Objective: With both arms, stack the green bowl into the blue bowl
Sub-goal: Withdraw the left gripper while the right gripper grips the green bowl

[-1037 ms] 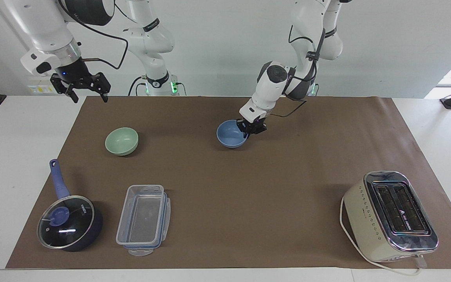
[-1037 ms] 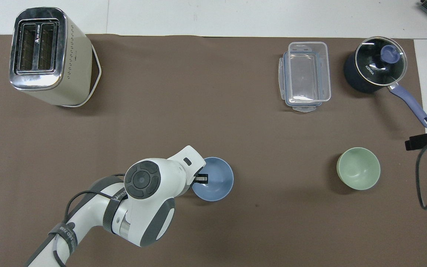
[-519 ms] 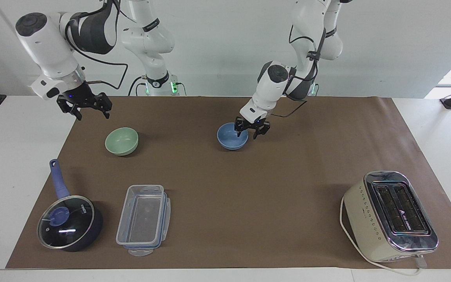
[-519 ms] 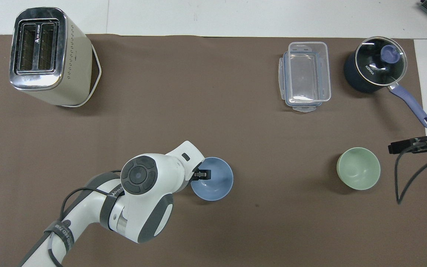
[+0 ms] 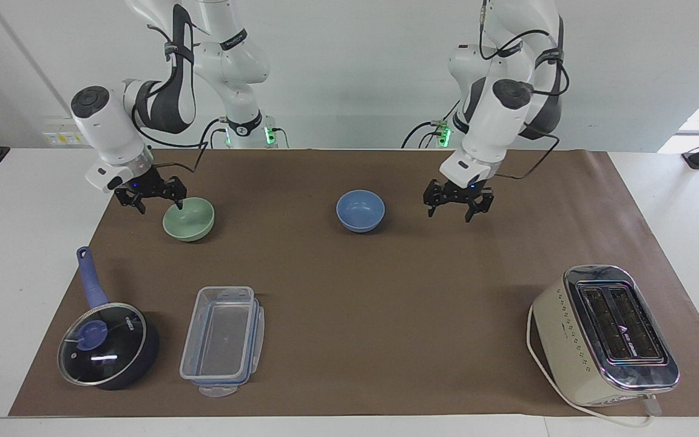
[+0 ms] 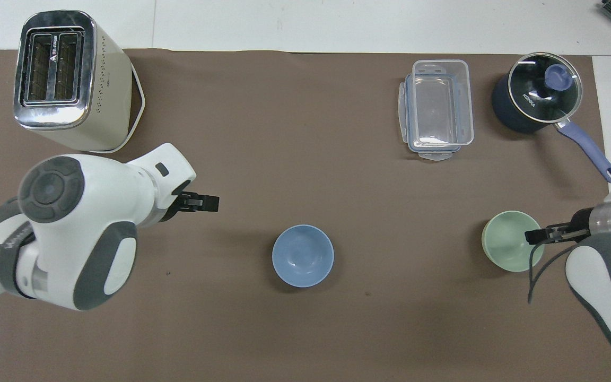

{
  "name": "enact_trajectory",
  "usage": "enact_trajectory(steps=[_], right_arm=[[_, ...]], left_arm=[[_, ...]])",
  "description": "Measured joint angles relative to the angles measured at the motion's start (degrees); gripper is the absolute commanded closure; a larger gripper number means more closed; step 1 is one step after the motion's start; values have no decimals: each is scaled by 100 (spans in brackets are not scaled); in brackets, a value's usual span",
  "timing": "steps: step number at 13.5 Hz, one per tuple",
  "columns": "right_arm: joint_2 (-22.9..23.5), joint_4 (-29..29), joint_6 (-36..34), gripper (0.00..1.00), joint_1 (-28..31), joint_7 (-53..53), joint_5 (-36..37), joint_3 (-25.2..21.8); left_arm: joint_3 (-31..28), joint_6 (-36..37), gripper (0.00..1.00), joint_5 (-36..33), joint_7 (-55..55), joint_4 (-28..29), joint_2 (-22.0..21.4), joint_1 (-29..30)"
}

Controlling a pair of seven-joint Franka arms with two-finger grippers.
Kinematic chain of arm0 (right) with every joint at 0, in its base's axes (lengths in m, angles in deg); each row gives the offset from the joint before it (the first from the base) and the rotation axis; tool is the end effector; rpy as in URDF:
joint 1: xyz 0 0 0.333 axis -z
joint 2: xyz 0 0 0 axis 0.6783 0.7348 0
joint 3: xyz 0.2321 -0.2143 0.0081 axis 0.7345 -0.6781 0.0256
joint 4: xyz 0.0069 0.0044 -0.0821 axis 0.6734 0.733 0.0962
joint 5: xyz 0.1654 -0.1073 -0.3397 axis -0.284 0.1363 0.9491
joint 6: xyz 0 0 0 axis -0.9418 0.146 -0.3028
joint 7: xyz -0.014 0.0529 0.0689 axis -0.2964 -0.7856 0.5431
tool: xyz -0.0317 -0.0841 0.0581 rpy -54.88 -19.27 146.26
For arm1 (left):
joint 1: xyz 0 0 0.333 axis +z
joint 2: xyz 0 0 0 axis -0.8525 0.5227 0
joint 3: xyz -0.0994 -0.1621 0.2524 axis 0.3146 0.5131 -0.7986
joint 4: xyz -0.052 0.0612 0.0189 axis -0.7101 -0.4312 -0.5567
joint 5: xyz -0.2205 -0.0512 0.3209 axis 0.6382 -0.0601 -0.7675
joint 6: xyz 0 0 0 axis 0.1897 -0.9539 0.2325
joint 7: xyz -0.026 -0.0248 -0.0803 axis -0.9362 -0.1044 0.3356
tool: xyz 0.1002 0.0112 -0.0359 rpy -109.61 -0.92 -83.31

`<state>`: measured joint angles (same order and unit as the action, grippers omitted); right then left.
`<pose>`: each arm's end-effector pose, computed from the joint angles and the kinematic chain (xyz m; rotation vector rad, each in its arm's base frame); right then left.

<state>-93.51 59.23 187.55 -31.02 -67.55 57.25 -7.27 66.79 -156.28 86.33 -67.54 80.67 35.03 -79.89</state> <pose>0.4798 -0.1154 0.3736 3.1263 0.2473 -0.0351 0.5155 -0.1963 0.4547 3.0263 -0.2361 0.1561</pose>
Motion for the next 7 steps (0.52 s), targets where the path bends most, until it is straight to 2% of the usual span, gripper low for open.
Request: enact_trajectory(steps=[3,4,6,7], right_arm=[[173,420,626,0,272,-463,-36,-4],[221,459,691,12,348,-544,-54,-4],[241,468,695,64,370,-568,-69,-2],[241,469,695,81,369,-568,-72,2]], left_arm=[[1,674,0,-323,-220,-699,-41,522],[1,913,0,-343,-428,-935,-41,708],[-3,1294,0,-345,-798,-1318,-36,1068],[-7,1454,0,-345,-883,-1465,-34,1191]])
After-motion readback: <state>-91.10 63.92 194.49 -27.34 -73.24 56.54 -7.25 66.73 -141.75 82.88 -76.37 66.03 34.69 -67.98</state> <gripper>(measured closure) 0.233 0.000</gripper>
